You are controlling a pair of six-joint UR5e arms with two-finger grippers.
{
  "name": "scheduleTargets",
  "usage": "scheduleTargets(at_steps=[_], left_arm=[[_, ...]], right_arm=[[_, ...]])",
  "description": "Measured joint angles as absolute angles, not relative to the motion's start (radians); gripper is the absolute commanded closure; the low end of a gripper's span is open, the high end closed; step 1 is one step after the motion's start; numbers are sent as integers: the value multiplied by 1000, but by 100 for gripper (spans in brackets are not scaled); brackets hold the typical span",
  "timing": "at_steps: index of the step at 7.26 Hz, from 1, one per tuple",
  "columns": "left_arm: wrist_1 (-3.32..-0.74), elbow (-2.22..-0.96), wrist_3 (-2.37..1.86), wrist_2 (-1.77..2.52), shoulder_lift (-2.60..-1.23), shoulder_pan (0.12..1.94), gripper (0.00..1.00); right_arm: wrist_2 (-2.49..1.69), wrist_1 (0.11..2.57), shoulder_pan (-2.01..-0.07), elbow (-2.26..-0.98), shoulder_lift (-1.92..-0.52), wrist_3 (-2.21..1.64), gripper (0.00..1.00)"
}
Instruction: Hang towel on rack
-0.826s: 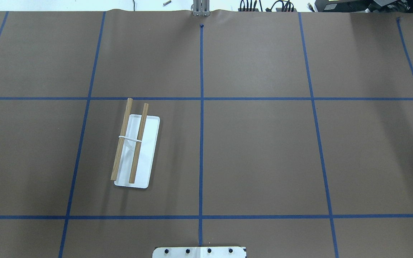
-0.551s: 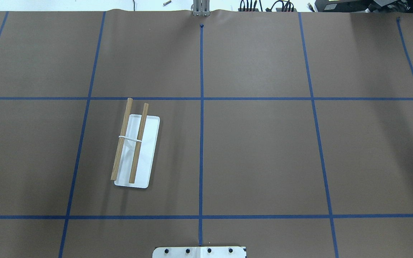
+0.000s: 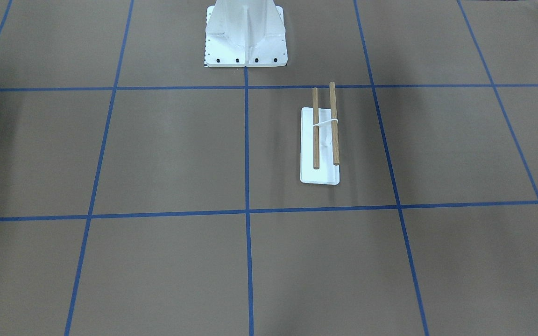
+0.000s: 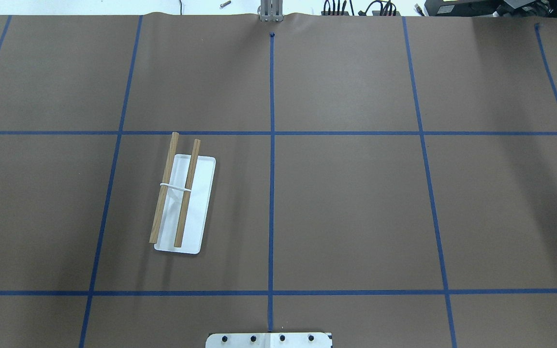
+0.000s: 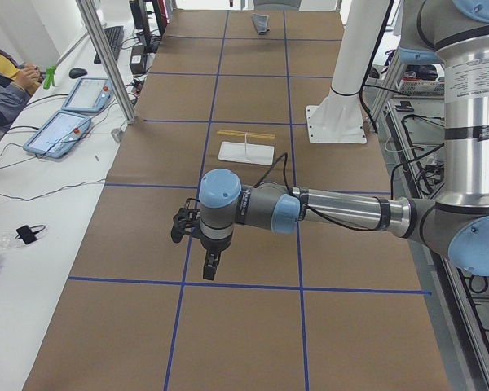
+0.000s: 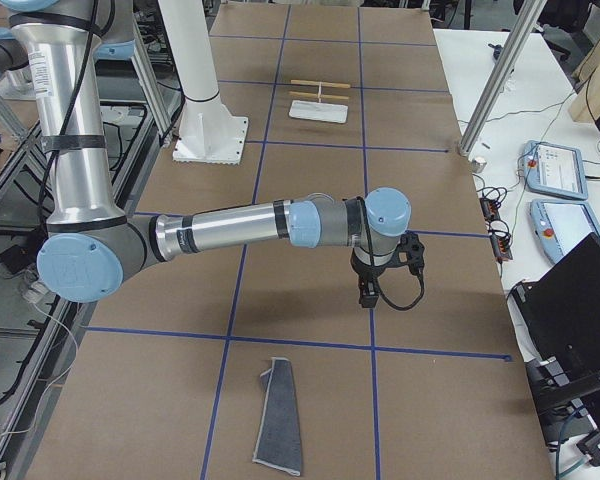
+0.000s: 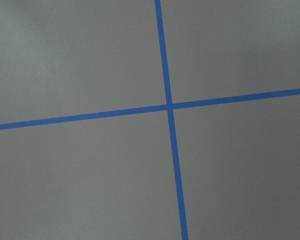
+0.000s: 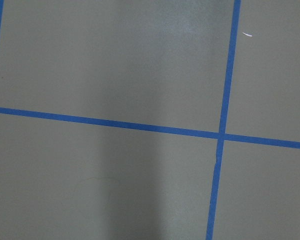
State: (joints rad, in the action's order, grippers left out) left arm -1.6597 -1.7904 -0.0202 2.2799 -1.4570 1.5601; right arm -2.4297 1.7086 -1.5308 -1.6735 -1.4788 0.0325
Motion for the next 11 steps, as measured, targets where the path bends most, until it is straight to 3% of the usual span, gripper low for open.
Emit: scheduleTargets(at_steps=[6,11], left_arm=[[-1660,-1792,-25,2282,-1457,1560,2],[-1662,-1797,-30,2290,-1457,1560,2]], right_arm=[[-2451,1559,-1515,-1670,-1595,21,0],[-2370,1411,-1410,-1591,-1676,104,0]])
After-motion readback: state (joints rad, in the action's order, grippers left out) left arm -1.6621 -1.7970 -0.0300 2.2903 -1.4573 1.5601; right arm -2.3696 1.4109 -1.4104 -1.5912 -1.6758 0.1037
